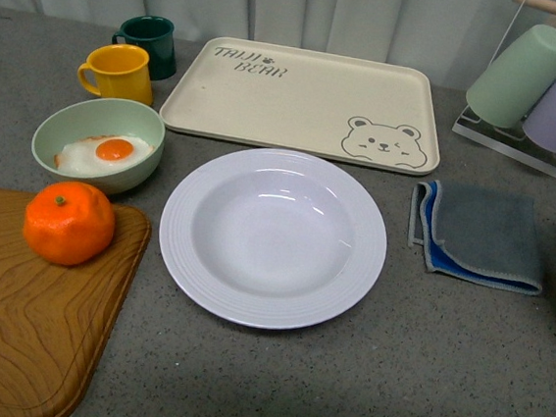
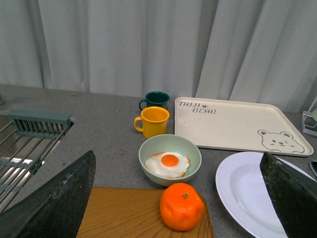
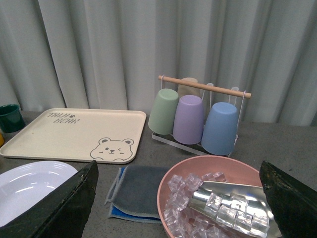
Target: Place orange and plate with both arms
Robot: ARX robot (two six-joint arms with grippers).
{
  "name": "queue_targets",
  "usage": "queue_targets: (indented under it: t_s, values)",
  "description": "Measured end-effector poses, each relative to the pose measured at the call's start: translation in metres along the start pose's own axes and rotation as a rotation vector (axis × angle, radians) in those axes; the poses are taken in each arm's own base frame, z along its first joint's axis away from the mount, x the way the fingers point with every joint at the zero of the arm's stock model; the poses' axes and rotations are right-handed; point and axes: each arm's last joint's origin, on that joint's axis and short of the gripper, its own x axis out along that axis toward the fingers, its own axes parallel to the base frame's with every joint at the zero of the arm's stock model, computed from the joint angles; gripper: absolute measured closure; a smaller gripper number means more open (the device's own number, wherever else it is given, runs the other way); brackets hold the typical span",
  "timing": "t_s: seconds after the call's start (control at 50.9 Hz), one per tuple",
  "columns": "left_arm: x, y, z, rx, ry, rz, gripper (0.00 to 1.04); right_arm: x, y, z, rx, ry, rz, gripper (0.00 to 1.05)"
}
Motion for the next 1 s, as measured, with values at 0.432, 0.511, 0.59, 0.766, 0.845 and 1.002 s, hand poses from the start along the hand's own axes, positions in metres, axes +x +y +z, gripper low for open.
queue_targets:
  t_s: [0.432, 0.511, 0.59, 0.766, 0.845, 1.002]
  values:
    - [0.0000, 0.0000, 0.0000, 0.000, 0.000, 0.000, 0.07, 0.0000, 0.0000, 0.0000, 0.000, 0.000, 0.000, 0.09]
    - [0.0000, 0.0000, 0.0000, 0.000, 0.000, 0.000, 0.07, 0.0000, 0.0000, 0.0000, 0.000, 0.000, 0.000, 0.09]
    - [0.0000, 0.0000, 0.0000, 0.000, 0.000, 0.000, 0.07, 0.0000, 0.0000, 0.0000, 0.000, 0.000, 0.000, 0.09]
    - [0.0000, 0.0000, 0.0000, 0.000, 0.000, 0.000, 0.07, 0.0000, 0.0000, 0.0000, 0.000, 0.000, 0.000, 0.09]
    - [0.0000, 0.0000, 0.0000, 0.000, 0.000, 0.000, 0.07, 0.0000, 0.0000, 0.0000, 0.000, 0.000, 0.000, 0.09]
    - [0.0000, 0.0000, 0.0000, 0.000, 0.000, 0.000, 0.07, 0.0000, 0.0000, 0.0000, 0.000, 0.000, 0.000, 0.09]
